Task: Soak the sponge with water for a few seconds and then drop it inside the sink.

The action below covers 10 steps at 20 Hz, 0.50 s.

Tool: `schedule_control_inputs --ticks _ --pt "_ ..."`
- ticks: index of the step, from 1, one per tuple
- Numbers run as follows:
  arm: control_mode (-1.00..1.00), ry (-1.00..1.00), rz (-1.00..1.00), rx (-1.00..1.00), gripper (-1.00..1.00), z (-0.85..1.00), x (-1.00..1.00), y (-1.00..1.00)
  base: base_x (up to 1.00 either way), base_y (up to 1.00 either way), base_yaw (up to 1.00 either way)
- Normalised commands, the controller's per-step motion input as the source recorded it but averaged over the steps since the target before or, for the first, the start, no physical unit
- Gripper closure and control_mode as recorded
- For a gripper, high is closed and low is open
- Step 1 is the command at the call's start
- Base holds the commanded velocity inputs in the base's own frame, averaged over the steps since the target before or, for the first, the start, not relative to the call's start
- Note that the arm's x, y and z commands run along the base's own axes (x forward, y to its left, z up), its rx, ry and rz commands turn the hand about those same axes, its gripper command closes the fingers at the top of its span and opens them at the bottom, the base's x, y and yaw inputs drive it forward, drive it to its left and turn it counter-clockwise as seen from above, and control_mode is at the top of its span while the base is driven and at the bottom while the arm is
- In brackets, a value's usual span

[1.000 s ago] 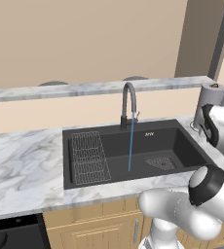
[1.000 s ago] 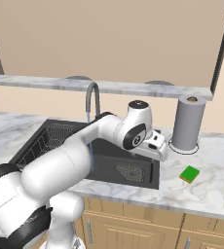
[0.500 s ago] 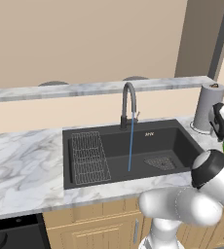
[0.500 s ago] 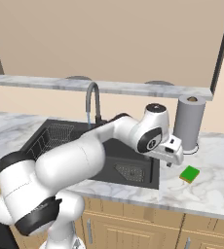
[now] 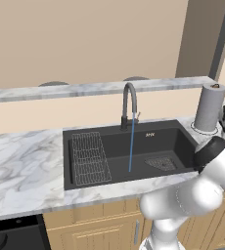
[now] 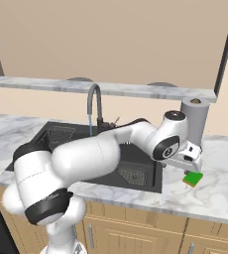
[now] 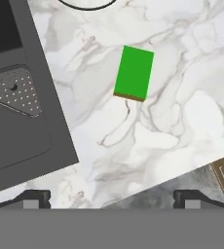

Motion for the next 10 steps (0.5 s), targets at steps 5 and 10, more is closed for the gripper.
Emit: schedule_control_inputs --ticks 5,10 --pt "-1.00 0.00 0.00 0.00 -1.00 -0.03 0.07 -0.34 0.00 0.00 0.00" --pt "-1.00 0.00 0.00 0.00 -1.00 -0.03 0.21 -0.19 0.00 0.00 0.00"
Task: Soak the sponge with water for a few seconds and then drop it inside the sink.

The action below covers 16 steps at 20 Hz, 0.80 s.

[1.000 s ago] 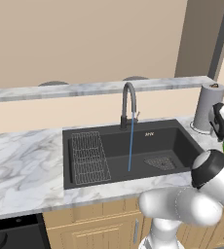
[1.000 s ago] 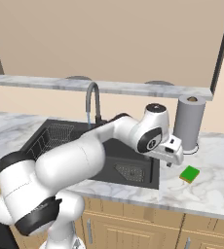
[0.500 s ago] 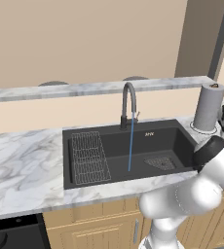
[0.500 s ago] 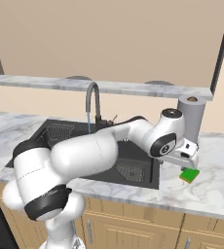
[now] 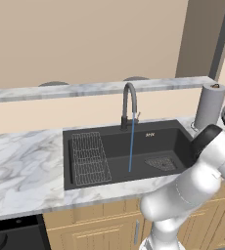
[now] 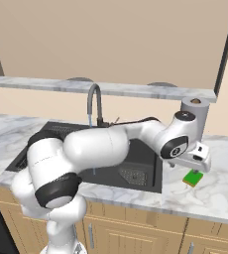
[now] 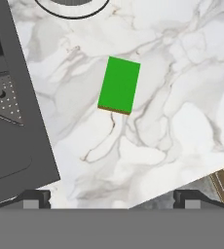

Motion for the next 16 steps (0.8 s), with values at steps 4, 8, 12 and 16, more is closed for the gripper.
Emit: schedule_control_inputs --ticks 4,8,12,16 --pt "-1.00 0.00 0.00 0.00 -1.00 -0.07 0.28 -0.11 0.00 0.00 0.00" --pt "-1.00 0.00 0.00 0.00 -1.00 -0.07 0.25 -0.09 0.00 0.00 0.00" --pt "-1.00 0.00 0.00 0.00 -1.00 -0.16 0.30 -0.13 0.00 0.00 0.00" --pt "-1.00 0.00 0.00 0.00 -1.00 -0.13 0.26 -0.22 0.00 0.00 0.00"
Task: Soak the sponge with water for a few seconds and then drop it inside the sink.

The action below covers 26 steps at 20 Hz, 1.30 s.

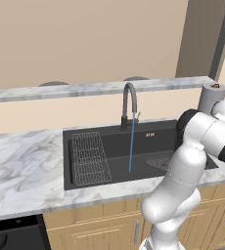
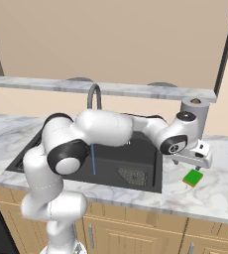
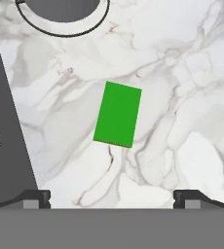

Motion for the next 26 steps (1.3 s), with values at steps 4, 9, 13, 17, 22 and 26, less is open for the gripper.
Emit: schedule_control_inputs --ticks 4,9,13,17,22,26 --pt "-1.00 0.00 0.00 0.00 -1.00 -0.04 0.20 -0.21 0.00 0.00 0.00" --pt "-1.00 -0.01 0.00 0.00 -1.00 -0.03 0.20 -0.29 0.00 0.00 0.00" --pt "-1.00 -0.01 0.01 0.03 -1.00 0.00 0.12 -0.27 0.00 0.00 0.00" --pt "-1.00 0.00 0.05 0.08 -1.00 0.00 0.01 -0.21 0.00 0.00 0.00" --pt "-1.00 0.12 0.04 0.09 -1.00 0.00 0.02 -0.03 0.00 0.00 0.00" --pt "-1.00 0.17 -0.01 0.03 -1.00 0.00 0.21 0.00 0.00 0.00 0.00"
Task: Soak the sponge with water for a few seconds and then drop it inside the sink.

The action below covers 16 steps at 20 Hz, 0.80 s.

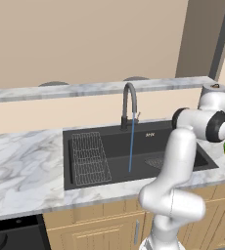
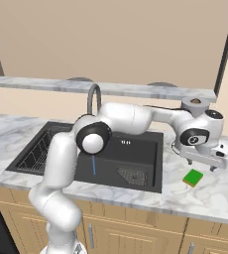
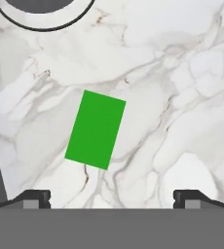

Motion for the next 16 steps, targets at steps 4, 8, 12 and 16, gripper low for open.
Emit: schedule_control_inputs --ticks 4,8,12,16 --pt "-1.00 0.13 -0.01 0.00 -1.00 0.00 0.24 0.00 0.00 0.00 0.00" --pt "-1.00 0.03 -0.01 0.00 -1.00 -0.01 0.18 0.00 0.00 0.00 0.00" --pt "-1.00 0.00 0.00 0.03 -1.00 -0.11 0.08 0.00 0.00 0.00 0.00" --pt "-1.00 0.00 0.00 0.05 -1.00 -0.19 0.08 0.00 0.00 0.00 0.00"
